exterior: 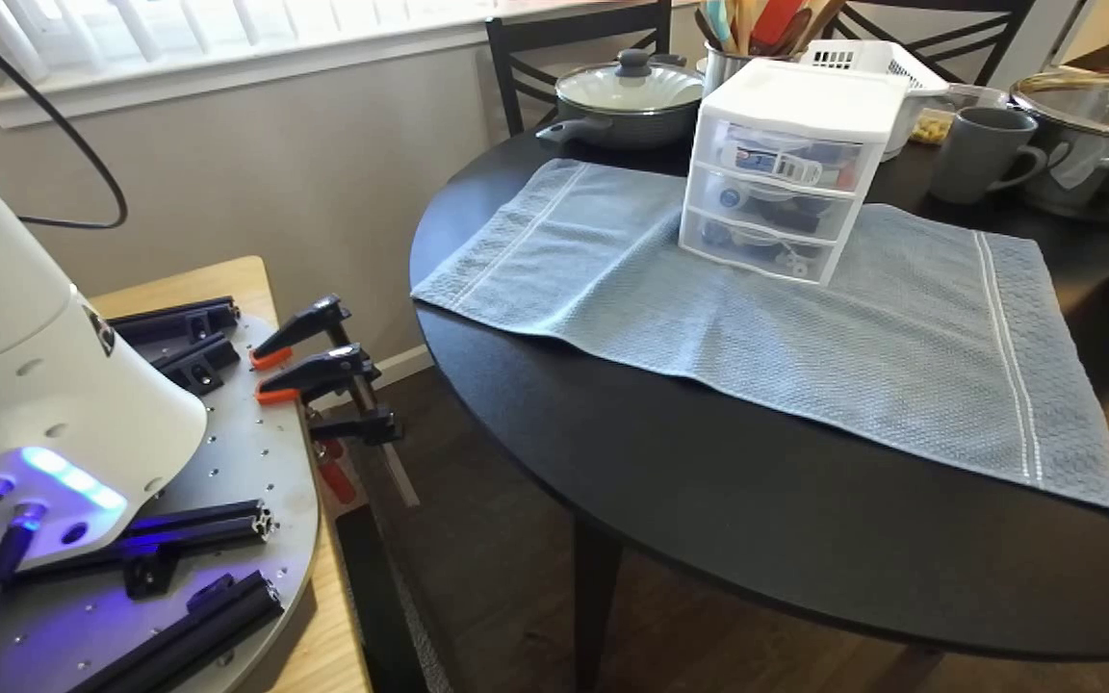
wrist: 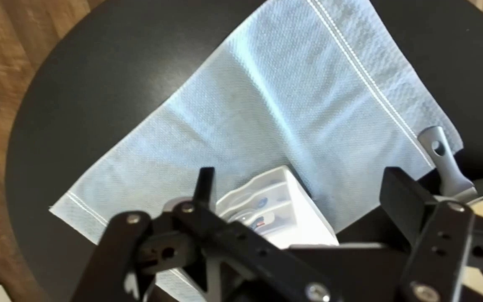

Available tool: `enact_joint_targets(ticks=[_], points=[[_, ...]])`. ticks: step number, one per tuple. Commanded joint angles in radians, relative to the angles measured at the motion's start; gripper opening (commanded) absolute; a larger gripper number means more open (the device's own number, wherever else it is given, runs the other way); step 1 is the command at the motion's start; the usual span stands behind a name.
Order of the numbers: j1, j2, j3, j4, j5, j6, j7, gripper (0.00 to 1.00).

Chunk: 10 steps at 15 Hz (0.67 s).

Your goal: Pull the top drawer open of the small cabinet on top of the blue towel

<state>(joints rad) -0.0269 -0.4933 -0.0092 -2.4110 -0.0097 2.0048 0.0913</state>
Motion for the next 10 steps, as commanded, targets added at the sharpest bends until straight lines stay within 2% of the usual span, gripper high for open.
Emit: enact_joint_targets(ticks=[1, 5, 10], points=[[0.032, -0.027, -0.108, -0.048, 0.124, 0.102, -0.204, 1.0], [0.05, -0.022, -0.242, -0.094, 0.314, 0.179, -0.424, 1.0], [0.063, 0.022, -0.363, -0.105, 0.517, 0.14, -0.646, 1.0]])
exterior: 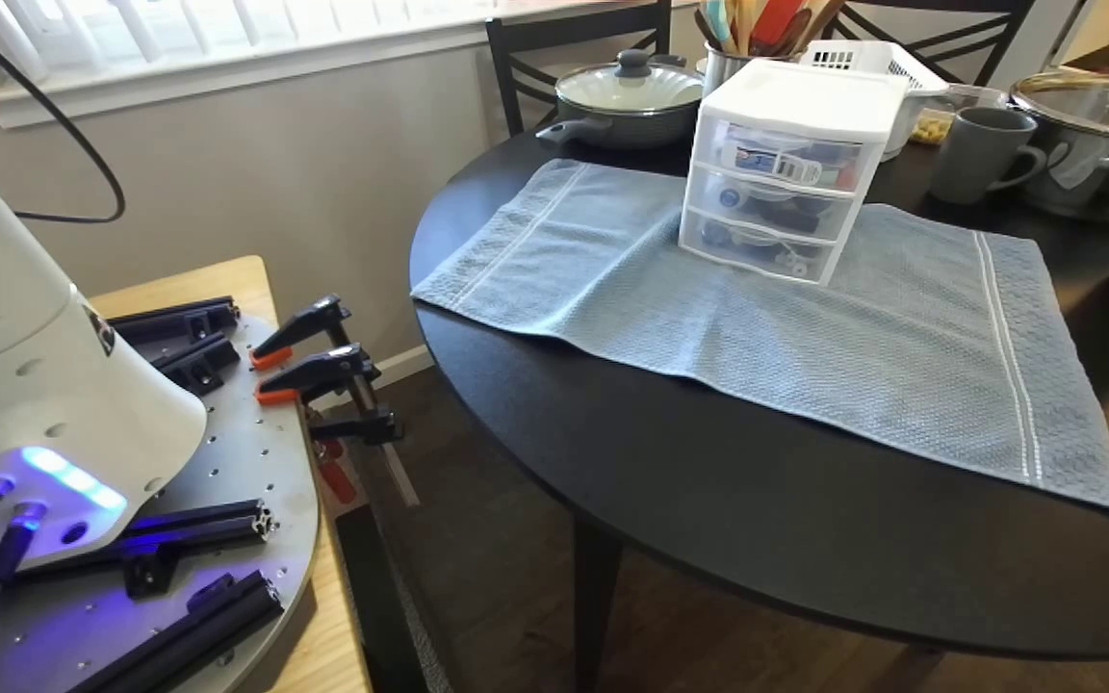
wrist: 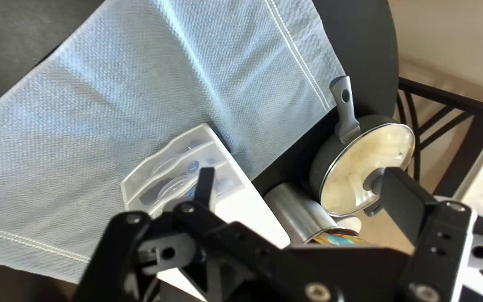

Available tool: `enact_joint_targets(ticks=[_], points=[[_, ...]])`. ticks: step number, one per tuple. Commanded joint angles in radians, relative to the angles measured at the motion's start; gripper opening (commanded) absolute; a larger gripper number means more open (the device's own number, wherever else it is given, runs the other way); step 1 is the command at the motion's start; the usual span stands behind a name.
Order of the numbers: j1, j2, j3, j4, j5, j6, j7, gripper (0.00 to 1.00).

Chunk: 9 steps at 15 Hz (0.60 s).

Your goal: Pull the top drawer open of the small cabinet on top of the blue towel

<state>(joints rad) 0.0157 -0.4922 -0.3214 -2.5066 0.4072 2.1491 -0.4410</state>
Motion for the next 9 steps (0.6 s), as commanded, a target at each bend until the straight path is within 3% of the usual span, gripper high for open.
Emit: enact_joint_targets(ticks=[1, 6, 8, 9], points=[[0.023, 0.041, -0.064, -0.002, 0.125, -0.014, -0.141, 1.0], [0.033, 0.176, -0.102, 0.073, 0.25, -0.107, -0.294, 1.0], [0.01, 0.233, -0.081, 0.109, 0.281, -0.15, -0.311, 1.0], [-0.028, 0.163, -0.044, 0.054, 0.253, -0.115, -0.276, 1.0]])
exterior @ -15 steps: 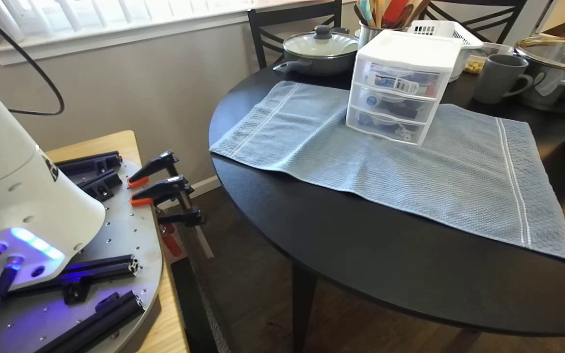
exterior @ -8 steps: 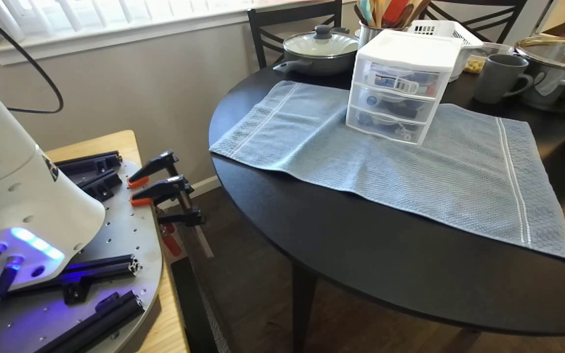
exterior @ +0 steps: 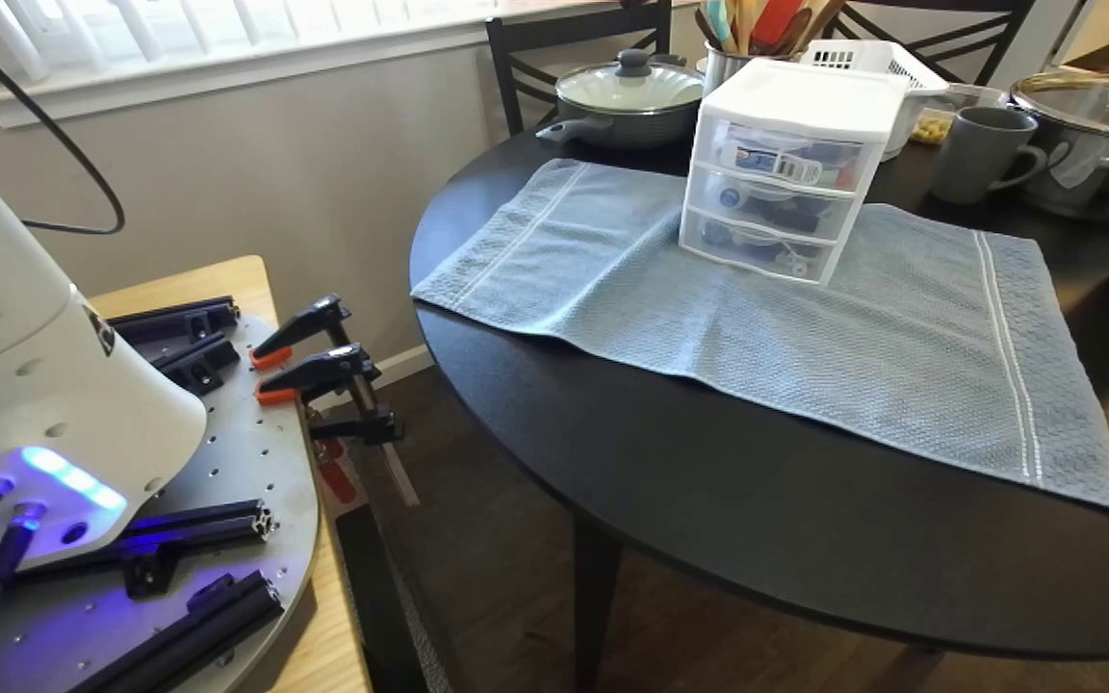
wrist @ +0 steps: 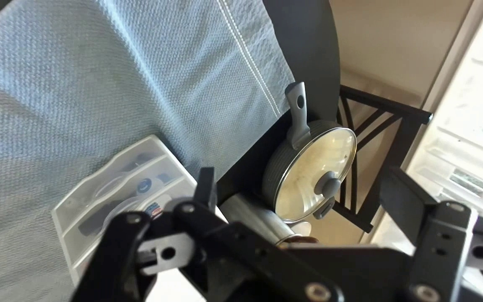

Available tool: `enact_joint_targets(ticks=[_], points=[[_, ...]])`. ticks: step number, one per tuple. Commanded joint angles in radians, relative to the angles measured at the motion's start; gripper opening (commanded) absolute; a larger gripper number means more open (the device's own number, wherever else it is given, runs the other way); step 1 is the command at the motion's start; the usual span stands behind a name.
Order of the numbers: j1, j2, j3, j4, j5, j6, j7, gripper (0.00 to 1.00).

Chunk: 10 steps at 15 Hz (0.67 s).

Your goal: Pull the top drawer open of the small cabinet on top of the blue towel

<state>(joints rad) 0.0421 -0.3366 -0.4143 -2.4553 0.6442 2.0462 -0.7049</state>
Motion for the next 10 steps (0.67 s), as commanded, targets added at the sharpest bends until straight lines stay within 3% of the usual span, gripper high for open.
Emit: enact_joint_targets(ticks=[1, 8, 10], points=[[-0.057, 0.034, 0.053, 0.021, 0.024, -0.026, -0.017, 1.0], [-0.06, 0.078, 0.061, 0.052, 0.032, -0.036, -0.021, 1.0], [-0.043, 0.114, 0.032, 0.076, 0.161, -0.066, -0.093, 1.0]])
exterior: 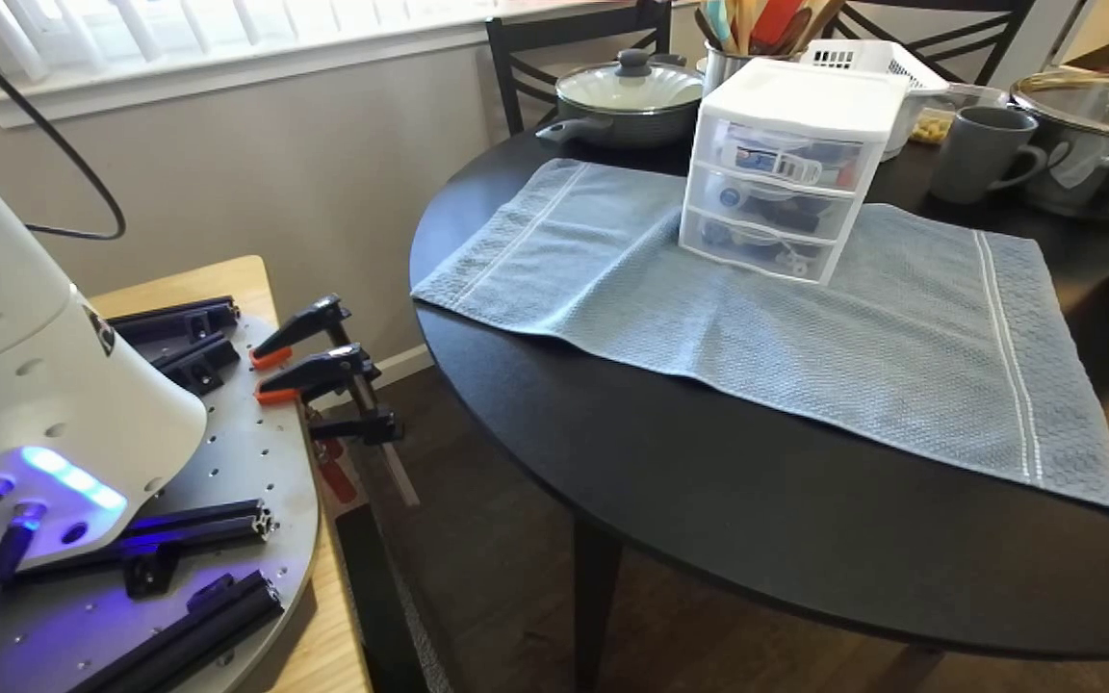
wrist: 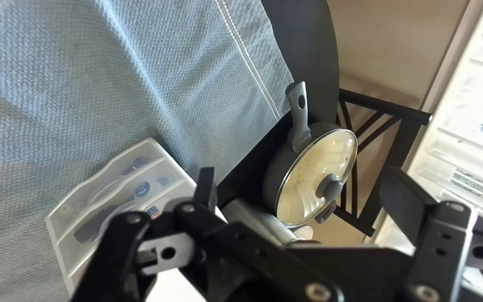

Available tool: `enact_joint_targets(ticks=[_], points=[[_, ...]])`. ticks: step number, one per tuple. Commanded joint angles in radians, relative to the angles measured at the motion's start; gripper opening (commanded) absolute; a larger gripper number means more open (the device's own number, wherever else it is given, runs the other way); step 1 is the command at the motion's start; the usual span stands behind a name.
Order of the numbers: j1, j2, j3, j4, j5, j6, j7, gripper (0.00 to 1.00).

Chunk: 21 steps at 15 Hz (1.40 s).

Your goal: Pull the top drawer open of the small cabinet on top of the blue towel

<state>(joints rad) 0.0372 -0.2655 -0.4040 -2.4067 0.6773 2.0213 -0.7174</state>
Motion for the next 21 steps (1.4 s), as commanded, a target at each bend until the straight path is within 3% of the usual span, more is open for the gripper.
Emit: enact_joint_targets(ticks=[1, 6, 10, 16, 21], points=[[-0.043, 0.06, 0.016, 0.026, 0.224, -0.029, -0.105, 1.0], [-0.152, 0.174, 0.016, 0.02, 0.536, -0.041, -0.17, 1.0], [-0.223, 0.245, 0.043, 0.012, 0.736, -0.049, -0.149, 1.0], [-0.253, 0.375, 0.091, 0.046, 0.882, -0.145, -0.143, 1.0], [-0.262, 0.491, 0.108, 0.1, 0.973, -0.122, -0.158, 1.0]])
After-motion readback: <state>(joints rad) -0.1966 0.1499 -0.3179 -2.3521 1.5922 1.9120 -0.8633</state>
